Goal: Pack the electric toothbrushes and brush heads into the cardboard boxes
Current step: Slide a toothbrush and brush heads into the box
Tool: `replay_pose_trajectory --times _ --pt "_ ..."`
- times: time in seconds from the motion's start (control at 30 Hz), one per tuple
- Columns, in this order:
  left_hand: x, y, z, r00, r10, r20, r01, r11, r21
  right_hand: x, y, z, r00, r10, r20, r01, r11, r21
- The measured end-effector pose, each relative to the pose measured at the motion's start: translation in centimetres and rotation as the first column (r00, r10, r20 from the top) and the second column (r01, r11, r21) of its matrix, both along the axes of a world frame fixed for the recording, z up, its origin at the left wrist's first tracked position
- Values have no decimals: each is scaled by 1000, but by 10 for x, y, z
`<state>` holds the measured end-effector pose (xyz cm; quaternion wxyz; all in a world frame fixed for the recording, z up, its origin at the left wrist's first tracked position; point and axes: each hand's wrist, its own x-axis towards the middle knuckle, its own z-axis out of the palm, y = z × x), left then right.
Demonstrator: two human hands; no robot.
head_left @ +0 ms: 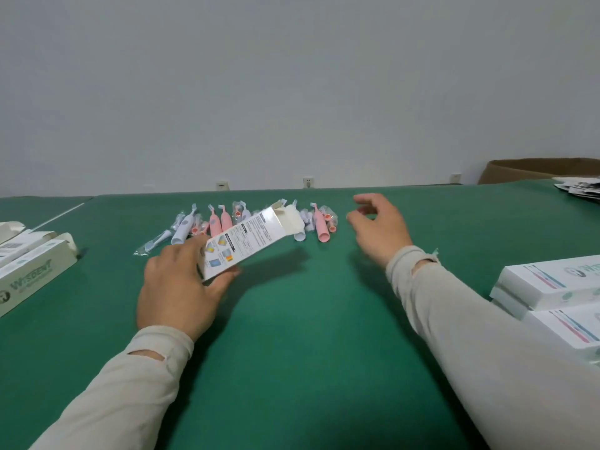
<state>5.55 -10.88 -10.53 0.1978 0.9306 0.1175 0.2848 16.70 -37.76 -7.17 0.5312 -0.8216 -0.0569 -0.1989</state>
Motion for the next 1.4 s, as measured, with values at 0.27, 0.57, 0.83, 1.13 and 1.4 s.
replay_pose_trajectory --times 0.27,0.57,0.83,1.13,1.4 --pt "8 2 -11 996 79 27 -76 993 -95 105 44 -2 941 55 -333 -286 654 -700" --pt "10 7 -12 998 62 16 -60 994 -93 125 37 -21 966 -229 -120 64 660 -749" --pt "11 7 -12 999 35 20 -33 993 -110 90 47 -14 927 -284 -244 -49 554 -831" --pt "-3 0 -5 995 -96 -8 95 994 -58 -88 34 -26 966 -104 -237 -120 632 -766" --pt "-30 -15 -4 984 -162 69 171 972 -158 -116 23 -20 953 -153 -263 -118 610 -783"
